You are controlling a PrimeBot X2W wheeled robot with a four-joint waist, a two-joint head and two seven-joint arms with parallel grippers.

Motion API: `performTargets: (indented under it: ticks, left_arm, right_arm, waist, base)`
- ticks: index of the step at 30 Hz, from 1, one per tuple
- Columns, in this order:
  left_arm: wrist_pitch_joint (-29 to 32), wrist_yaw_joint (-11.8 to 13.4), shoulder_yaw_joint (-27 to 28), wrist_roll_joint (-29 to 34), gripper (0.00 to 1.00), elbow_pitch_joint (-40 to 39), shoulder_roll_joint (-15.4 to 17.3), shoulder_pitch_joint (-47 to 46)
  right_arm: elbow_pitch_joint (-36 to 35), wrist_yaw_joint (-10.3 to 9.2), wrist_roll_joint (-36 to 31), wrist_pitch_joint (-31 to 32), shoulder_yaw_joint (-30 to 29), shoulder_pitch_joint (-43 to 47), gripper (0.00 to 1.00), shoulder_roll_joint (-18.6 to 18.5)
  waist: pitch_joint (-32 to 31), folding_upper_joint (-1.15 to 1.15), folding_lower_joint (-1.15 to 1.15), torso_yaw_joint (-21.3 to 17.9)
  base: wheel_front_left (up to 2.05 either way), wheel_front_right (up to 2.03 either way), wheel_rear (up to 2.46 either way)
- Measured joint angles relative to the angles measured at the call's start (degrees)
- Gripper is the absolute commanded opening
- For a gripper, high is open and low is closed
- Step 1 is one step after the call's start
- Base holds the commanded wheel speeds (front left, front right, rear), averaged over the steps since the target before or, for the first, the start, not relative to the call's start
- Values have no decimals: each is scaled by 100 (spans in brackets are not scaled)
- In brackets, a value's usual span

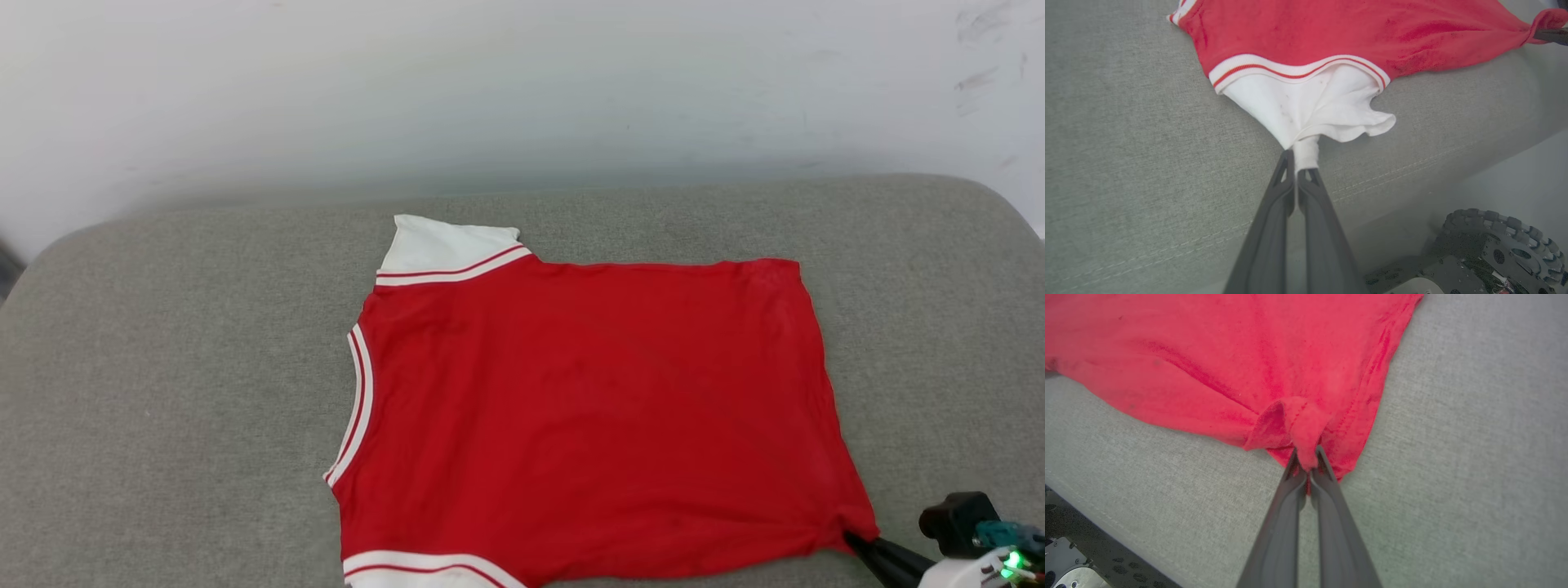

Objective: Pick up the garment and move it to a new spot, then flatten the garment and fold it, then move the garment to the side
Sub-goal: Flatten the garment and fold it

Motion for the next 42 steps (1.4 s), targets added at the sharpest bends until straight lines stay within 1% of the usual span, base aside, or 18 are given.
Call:
performTargets:
  ticks: [6, 9, 14, 21, 24, 28, 32, 39, 42]
  left_arm:
    - [42, 23, -46, 32, 0, 41, 47, 53]
    - [1, -48, 46, 146, 0, 99, 97, -94]
    - [82, -267, 81, 645, 0, 230, 338, -815]
    - [512, -516, 224, 1006, 0, 237, 501, -1895]
    - [731, -664, 254, 1128, 0, 258, 522, -2330]
    - [902, -870, 312, 1226, 0, 443, 490, -2867]
    - [994, -1076, 369, 1259, 0, 754, 434, -3306]
    - [1013, -1506, 359, 1310, 0, 1597, 176, -3939]
    - [1059, -1686, 267, 1392, 0, 1986, 115, -4123]
  right_arm:
    - [-321, 0, -186, 209, -399, 357, 0, -92]
    - [-453, 0, -253, 310, -668, 368, 0, -86]
    - [-776, 0, -314, 533, -1127, 360, 0, -13]
    - [-1149, 0, -504, 864, -1610, 218, 0, -12]
    - [-1280, 0, -572, 967, -1803, 143, 0, 24]
    - [-1396, 0, -675, 1105, -1993, -5, 0, 104]
    - [-1444, 0, -743, 1301, -2060, -193, 0, 214]
    - [-1268, 0, -858, 1511, -2060, -540, 0, 311]
    - [-1193, 0, -876, 1560, -2023, -723, 0, 363]
  waist:
    - [-6, 0, 0, 14]
    - [16, 0, 0, 19]
    - [122, 0, 0, 27]
    - [333, 0, 1, -32]
    - [476, 0, 1, -70]
    - [712, 0, 2, -130]
    - [976, 0, 2, -198]
    - [1489, 0, 2, -291]
    - [1691, 0, 2, -327]
  base:
    - [0, 0, 0]
    - [0, 0, 0]
    - [0, 0, 0]
    - [0, 0, 0]
    - [0, 0, 0]
    - [0, 0, 0]
    - [0, 0, 0]
    - [0, 0, 0]
    - [0, 0, 0]
